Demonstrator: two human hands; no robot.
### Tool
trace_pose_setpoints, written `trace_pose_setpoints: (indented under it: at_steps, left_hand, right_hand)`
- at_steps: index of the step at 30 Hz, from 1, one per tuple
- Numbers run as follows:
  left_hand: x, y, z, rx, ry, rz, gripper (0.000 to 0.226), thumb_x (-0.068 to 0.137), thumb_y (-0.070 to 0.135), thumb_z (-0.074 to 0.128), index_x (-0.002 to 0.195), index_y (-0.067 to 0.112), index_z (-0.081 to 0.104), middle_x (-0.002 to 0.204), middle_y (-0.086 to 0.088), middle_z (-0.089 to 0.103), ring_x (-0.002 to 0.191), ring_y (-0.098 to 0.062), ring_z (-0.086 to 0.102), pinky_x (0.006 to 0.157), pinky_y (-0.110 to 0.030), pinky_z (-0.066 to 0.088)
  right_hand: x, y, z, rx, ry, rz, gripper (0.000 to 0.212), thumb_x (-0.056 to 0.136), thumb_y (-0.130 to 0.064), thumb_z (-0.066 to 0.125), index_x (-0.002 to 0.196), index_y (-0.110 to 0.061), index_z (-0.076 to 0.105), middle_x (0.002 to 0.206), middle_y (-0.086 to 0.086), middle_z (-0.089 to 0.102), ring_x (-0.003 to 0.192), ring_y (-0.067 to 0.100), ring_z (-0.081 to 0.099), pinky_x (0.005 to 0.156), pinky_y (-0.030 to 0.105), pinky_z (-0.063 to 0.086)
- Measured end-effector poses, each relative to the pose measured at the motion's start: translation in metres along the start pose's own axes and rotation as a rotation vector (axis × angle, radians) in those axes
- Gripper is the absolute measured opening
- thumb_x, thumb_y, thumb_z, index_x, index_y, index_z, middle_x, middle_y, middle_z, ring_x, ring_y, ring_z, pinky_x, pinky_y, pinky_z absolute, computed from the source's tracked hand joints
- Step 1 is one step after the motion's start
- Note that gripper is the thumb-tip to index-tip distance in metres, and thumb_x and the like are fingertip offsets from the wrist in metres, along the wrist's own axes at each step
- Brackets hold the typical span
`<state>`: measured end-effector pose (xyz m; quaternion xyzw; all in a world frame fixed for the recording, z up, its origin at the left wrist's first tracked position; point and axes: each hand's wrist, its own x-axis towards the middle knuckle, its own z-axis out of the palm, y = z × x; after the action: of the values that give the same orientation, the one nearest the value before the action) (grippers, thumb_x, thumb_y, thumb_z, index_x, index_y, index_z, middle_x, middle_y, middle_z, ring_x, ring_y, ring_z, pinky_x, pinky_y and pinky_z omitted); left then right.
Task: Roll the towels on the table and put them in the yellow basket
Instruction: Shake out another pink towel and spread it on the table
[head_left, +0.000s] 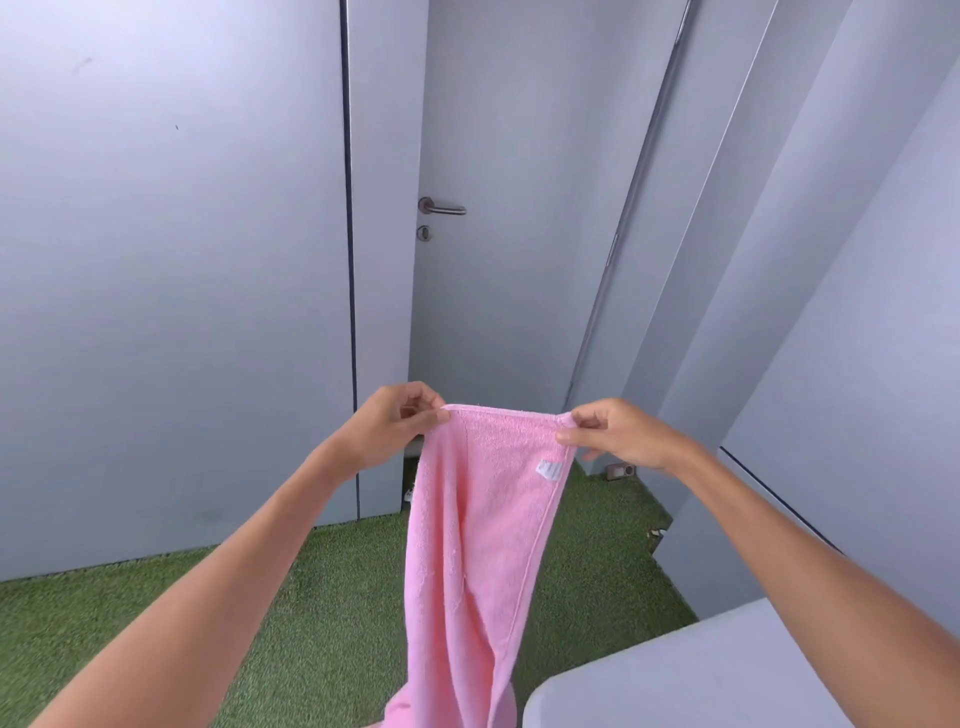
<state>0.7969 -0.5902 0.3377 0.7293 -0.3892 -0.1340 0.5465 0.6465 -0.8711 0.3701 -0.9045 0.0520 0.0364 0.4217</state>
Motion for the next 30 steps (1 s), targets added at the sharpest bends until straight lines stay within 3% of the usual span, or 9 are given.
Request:
trace_pose_setpoints:
  at_steps: [4,8,11,16,19,22,24,27,30]
  left_hand:
    - [-0.006,-0.012,0.007,0.030,-0.083,-0.081,0.015,0.091,0.018,0.065,0.093,0.004,0.063,0.079,-0.003,0.059,0.074,-0.016,0.055,0.075,-0.035,0.046]
    - [-0.005,0.009,0.028,0.008,-0.165,-0.007,0.020,0.090,0.023,0.066,0.102,0.008,0.063,0.086,-0.015,0.065,0.081,-0.018,0.064,0.081,-0.032,0.050]
    - [0.000,0.030,0.036,-0.024,-0.191,0.028,0.021,0.091,0.020,0.065,0.098,0.001,0.064,0.086,-0.008,0.066,0.080,-0.012,0.061,0.076,-0.023,0.050]
    - [0.000,0.032,0.023,-0.083,-0.029,0.090,0.034,0.090,0.039,0.062,0.087,0.005,0.064,0.080,-0.013,0.062,0.075,-0.016,0.054,0.074,-0.036,0.044]
    - [-0.003,0.033,0.015,-0.136,0.007,0.094,0.031,0.094,0.030,0.060,0.092,-0.001,0.062,0.085,-0.010,0.065,0.081,-0.016,0.060,0.083,-0.038,0.049]
    - [-0.006,0.032,0.012,-0.121,-0.055,0.041,0.026,0.095,0.023,0.059,0.091,-0.002,0.061,0.088,-0.017,0.065,0.083,-0.023,0.062,0.089,-0.048,0.052]
    - [-0.009,0.027,0.007,-0.062,-0.104,-0.032,0.023,0.095,0.021,0.060,0.094,-0.002,0.060,0.083,-0.014,0.060,0.076,-0.021,0.058,0.084,-0.051,0.052]
    - [-0.013,0.027,0.005,-0.009,-0.166,-0.125,0.028,0.090,0.025,0.065,0.110,0.006,0.058,0.084,-0.005,0.062,0.070,-0.014,0.066,0.072,-0.029,0.056]
    - [-0.007,0.029,0.010,0.219,-0.145,-0.015,0.037,0.084,0.040,0.070,0.114,0.021,0.060,0.094,0.006,0.062,0.083,-0.011,0.064,0.081,-0.025,0.051]
  right_hand:
    - [0.002,-0.021,0.009,0.255,0.097,-0.112,0.025,0.091,-0.025,0.061,0.106,-0.005,0.067,0.102,0.009,0.073,0.092,0.018,0.069,0.078,0.031,0.056]
    - [0.015,-0.051,0.026,0.184,0.042,-0.187,0.036,0.087,-0.040,0.066,0.093,-0.005,0.066,0.089,0.016,0.068,0.078,0.024,0.061,0.070,0.039,0.044]
    - [0.020,-0.067,0.034,0.151,-0.022,-0.200,0.039,0.083,-0.044,0.067,0.092,-0.006,0.067,0.086,0.016,0.068,0.076,0.024,0.059,0.065,0.038,0.044]
    - [0.013,-0.060,0.024,0.178,-0.077,-0.118,0.035,0.086,-0.037,0.068,0.097,-0.004,0.067,0.097,0.015,0.072,0.088,0.028,0.068,0.082,0.047,0.054]
    - [0.008,-0.032,0.041,0.172,-0.188,-0.043,0.026,0.090,-0.031,0.065,0.101,-0.008,0.065,0.107,0.004,0.070,0.102,0.018,0.065,0.096,0.046,0.051]
    - [0.007,-0.013,0.062,0.279,-0.101,-0.050,0.026,0.095,-0.032,0.058,0.109,-0.011,0.059,0.115,0.002,0.069,0.112,0.018,0.062,0.104,0.046,0.044]
    - [0.007,-0.013,0.065,0.288,0.004,-0.078,0.023,0.097,-0.034,0.053,0.108,-0.014,0.057,0.110,0.005,0.070,0.105,0.021,0.066,0.099,0.049,0.048]
    - [0.011,-0.025,0.062,0.084,0.074,-0.178,0.015,0.097,-0.037,0.054,0.100,-0.022,0.057,0.095,0.002,0.070,0.088,0.017,0.067,0.087,0.047,0.049]
    - [0.017,-0.040,0.063,-0.017,0.054,-0.260,0.017,0.095,-0.044,0.055,0.094,-0.027,0.057,0.064,0.007,0.051,0.056,0.021,0.042,0.057,0.034,0.033]
